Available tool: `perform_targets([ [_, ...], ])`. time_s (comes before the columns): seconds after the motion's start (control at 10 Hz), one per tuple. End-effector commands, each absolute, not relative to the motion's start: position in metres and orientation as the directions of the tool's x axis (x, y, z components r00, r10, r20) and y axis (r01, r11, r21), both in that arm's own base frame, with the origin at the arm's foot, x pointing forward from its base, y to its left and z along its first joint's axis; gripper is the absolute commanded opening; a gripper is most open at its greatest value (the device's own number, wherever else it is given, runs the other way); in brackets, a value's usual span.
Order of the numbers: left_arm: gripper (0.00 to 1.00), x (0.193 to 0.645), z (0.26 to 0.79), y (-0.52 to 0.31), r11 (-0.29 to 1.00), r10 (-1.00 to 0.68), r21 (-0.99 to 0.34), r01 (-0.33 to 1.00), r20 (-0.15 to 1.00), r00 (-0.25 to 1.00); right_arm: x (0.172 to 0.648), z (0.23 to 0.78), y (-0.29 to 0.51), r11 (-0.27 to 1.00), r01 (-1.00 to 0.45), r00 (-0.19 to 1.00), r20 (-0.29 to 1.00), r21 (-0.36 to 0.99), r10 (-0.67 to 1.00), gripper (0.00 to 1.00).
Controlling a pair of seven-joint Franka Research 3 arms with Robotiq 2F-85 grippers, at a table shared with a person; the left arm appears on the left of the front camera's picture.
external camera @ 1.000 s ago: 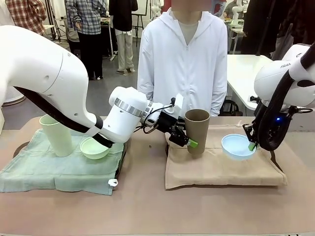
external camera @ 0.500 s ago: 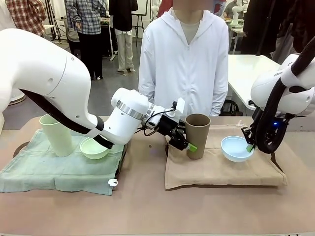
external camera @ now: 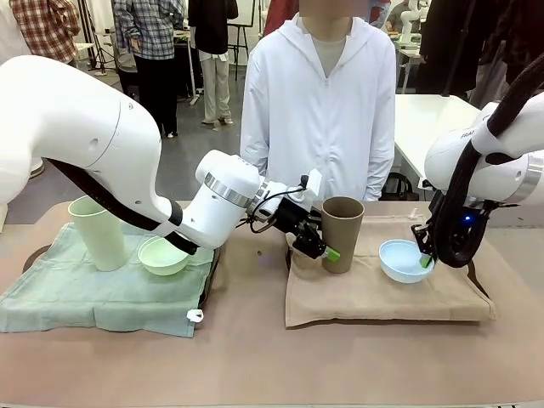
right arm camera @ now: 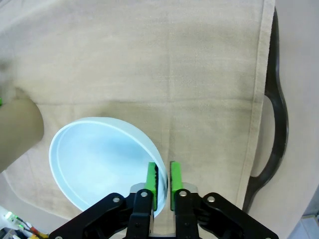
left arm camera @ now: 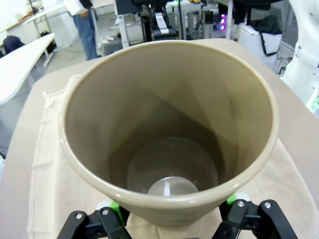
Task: Set up a tray with a mat and arrange the tableware.
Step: Place the Picnic Bowl and Reusable plastic cup back onto the Handle tray in front of the human's position.
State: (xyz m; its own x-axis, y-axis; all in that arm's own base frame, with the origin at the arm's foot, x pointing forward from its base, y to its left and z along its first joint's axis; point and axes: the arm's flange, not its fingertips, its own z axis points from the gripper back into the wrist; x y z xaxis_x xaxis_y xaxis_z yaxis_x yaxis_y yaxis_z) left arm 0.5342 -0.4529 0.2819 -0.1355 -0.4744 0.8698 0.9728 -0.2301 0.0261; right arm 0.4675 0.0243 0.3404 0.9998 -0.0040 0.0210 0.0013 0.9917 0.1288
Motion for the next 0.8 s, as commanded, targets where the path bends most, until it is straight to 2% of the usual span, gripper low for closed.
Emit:
perform_targets([
  [0.0,1.0,0.537,0.279,-0.455,-0.217,-0.514,0.034,0.975,0.846,-0.144,0.472,0.338,0.023,0.989,-0.021,1.0,0.021,0.145,0.019,1.0],
  [0.2,1.0,0.534,0.283,-0.45,-0.208,-0.537,0.031,0.978,0.832,-0.141,0.468,0.345,0.02,0.989,-0.006,1.0,0.027,0.148,0.002,1.0],
  [0.3,1.0,0.536,0.282,-0.445,-0.2,-0.543,0.014,0.98,0.831,-0.122,0.465,0.35,0.016,0.988,-0.004,0.999,0.033,0.155,-0.001,0.49],
  [0.7,1.0,0.535,0.288,-0.416,-0.173,-0.619,-0.043,0.984,0.782,-0.075,0.442,0.378,-0.003,0.987,-0.016,0.997,0.077,0.162,0.003,0.88],
])
